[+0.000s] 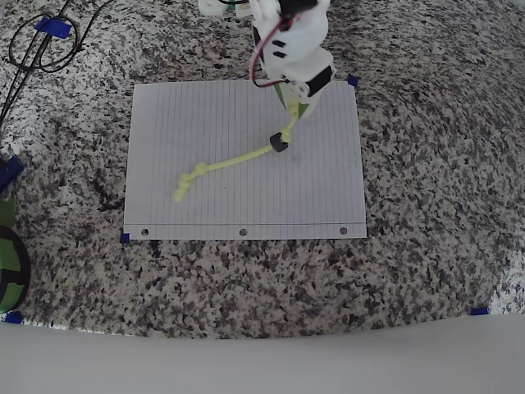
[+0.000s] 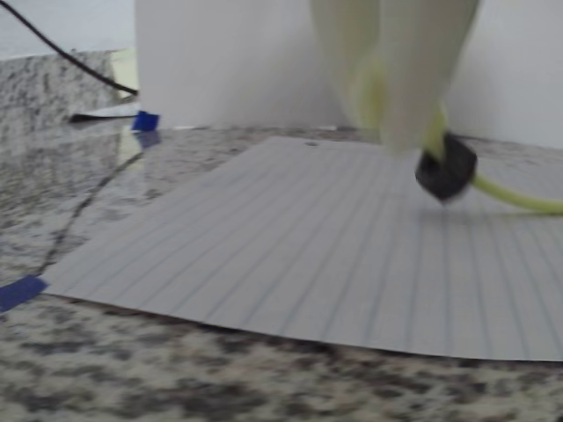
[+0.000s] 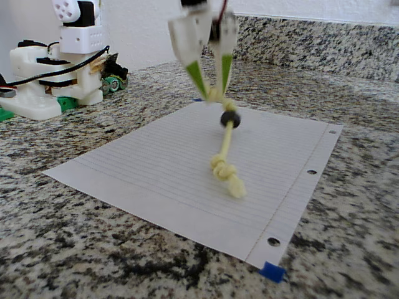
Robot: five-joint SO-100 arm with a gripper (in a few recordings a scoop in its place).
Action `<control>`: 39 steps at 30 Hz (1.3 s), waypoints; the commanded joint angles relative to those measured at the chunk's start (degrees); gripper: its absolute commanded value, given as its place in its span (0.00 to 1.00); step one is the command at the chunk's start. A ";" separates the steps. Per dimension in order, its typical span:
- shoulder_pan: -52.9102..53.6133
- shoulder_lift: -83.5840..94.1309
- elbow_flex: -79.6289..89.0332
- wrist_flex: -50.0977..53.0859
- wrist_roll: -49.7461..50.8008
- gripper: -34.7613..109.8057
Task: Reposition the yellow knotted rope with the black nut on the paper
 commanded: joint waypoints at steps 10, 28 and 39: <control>-2.90 21.80 -1.23 0.26 -5.01 0.24; -1.23 40.17 1.41 -4.66 -9.23 0.24; -3.96 38.14 3.25 -3.43 -8.70 0.24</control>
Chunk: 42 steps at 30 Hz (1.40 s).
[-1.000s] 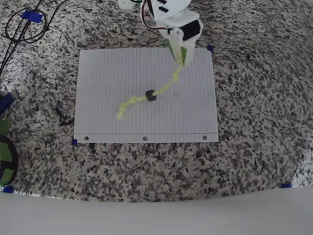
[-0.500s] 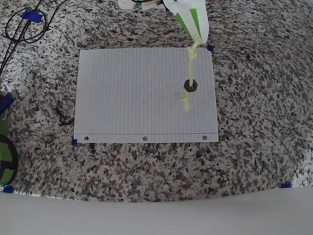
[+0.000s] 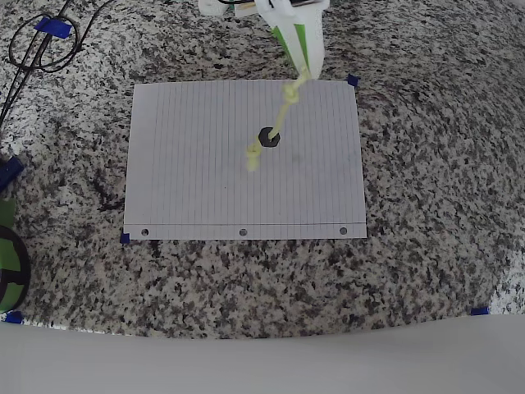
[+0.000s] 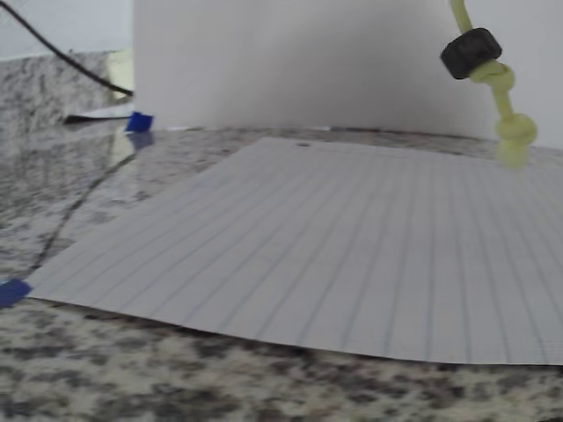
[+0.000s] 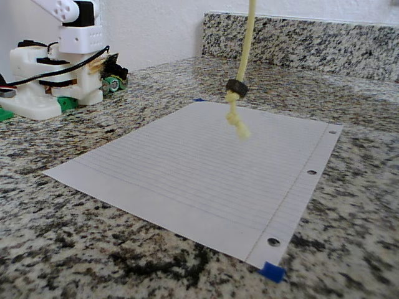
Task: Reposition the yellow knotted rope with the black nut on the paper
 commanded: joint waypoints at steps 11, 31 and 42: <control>10.46 -5.71 -0.44 -5.54 -11.07 0.24; 34.45 -17.14 -0.44 -13.36 -21.27 0.24; 45.88 -22.15 3.96 -12.83 -27.51 0.24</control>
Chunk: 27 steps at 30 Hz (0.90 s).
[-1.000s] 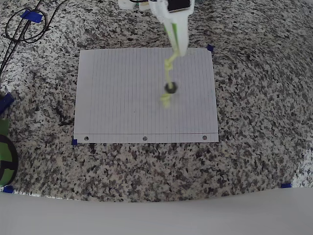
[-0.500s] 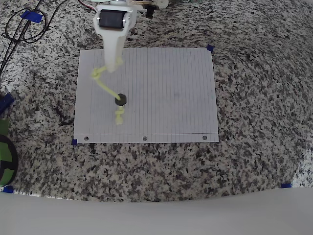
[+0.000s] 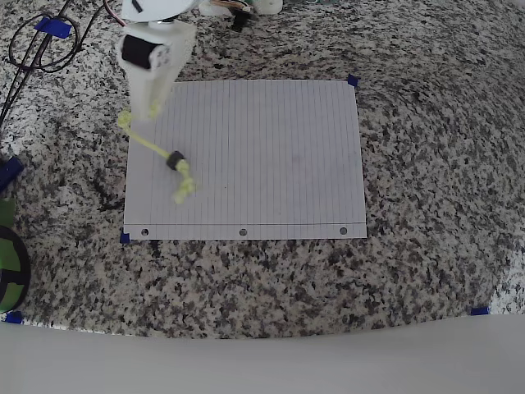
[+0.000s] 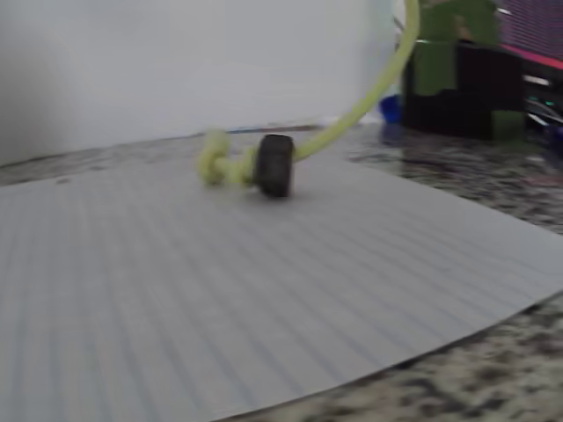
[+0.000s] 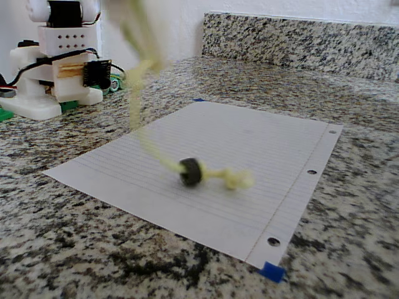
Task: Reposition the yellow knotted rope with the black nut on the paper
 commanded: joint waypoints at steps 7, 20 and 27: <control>8.44 -5.01 3.60 -4.22 1.14 0.24; 10.99 -5.98 4.48 -5.45 0.88 0.42; 9.23 -4.75 4.48 -5.10 -0.18 0.45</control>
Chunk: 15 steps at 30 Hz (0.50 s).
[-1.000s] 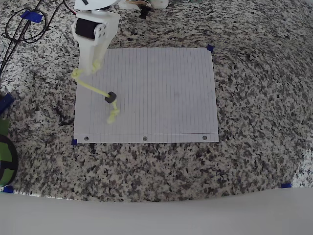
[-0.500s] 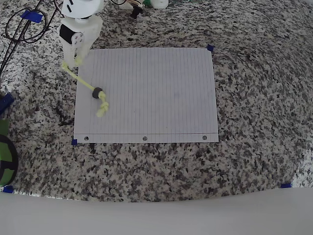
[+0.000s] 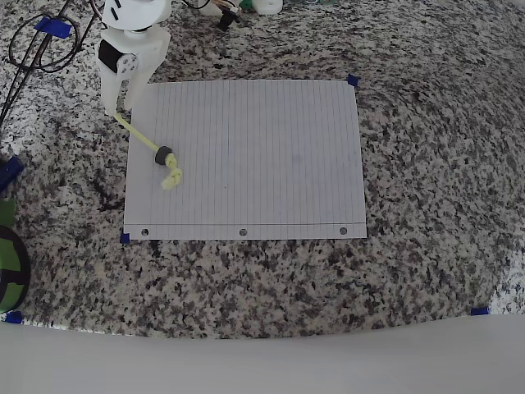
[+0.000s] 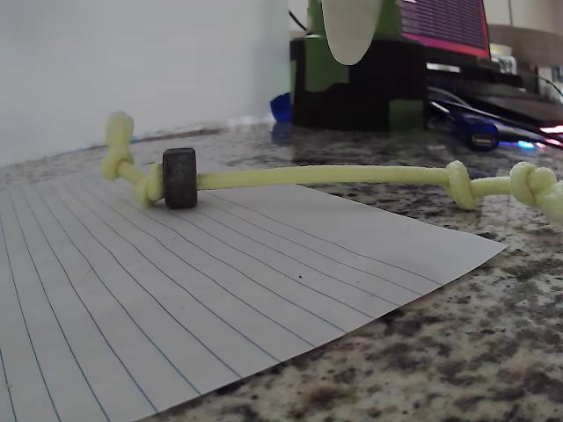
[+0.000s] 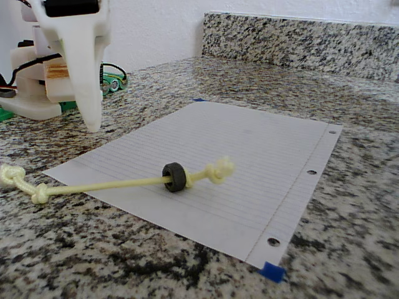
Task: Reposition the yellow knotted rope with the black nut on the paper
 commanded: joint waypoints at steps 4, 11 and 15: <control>-2.72 1.05 -0.62 0.44 -0.44 0.45; -4.66 -1.85 -3.87 4.75 -0.53 0.48; -6.24 -6.15 -10.28 10.37 -0.44 0.50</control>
